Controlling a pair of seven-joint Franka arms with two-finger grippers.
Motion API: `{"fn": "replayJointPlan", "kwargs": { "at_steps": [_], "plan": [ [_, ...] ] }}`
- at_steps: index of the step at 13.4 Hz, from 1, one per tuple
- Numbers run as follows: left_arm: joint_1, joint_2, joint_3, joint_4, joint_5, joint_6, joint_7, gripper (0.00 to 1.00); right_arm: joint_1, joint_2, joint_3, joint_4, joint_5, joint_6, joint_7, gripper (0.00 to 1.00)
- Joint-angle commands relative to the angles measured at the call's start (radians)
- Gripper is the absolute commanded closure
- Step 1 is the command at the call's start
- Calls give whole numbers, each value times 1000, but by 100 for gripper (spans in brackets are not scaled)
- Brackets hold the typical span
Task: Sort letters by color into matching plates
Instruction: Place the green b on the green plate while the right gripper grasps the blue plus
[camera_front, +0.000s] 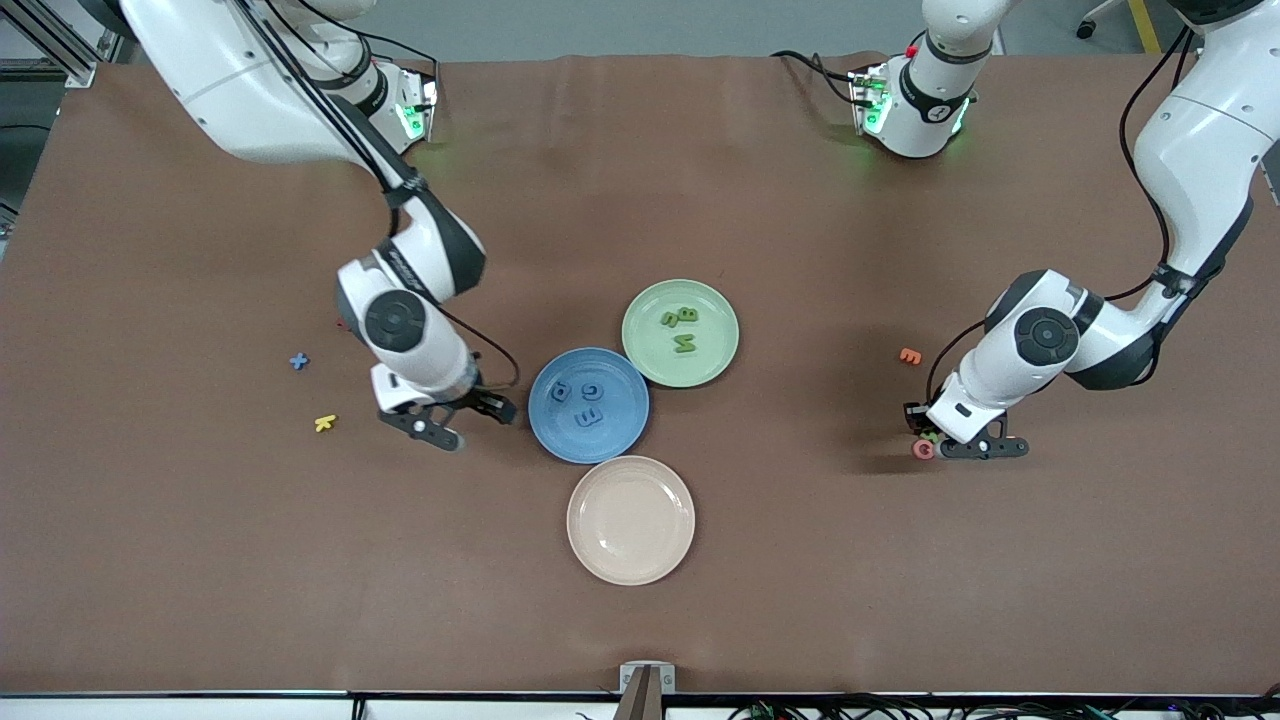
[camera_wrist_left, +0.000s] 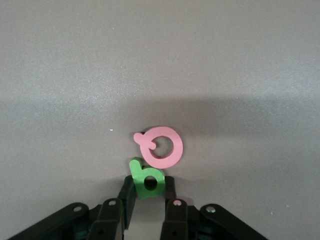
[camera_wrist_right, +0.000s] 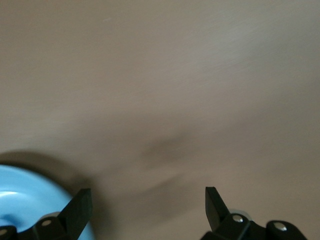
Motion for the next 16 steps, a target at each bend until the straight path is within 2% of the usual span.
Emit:
{"fn": "replayJointPlan", "kwargs": {
  "at_steps": [1,4,6,10,14,16],
  "plan": [
    [-15,12,25,3,21,14,-32,83,-149,-162,14,-272,-10,147,-180,0],
    [-14,-15,15,-13,10,-24,-35,83,-287,-217,14,-394,-10,239,-374,0],
    [-1,-18,-25,-17,5,-90,-35,83,-351,-239,14,-446,-10,274,-463,0],
    [43,-18,-131,-26,-21,-237,-54,83,-459,-271,14,-511,-11,302,-622,0],
    [63,-18,-266,-19,-103,-393,-116,83,-555,-265,13,-534,-11,345,-770,0],
    [48,-17,-310,-17,-136,-409,-196,83,-601,-259,13,-534,-11,345,-840,0]
  ]
}}
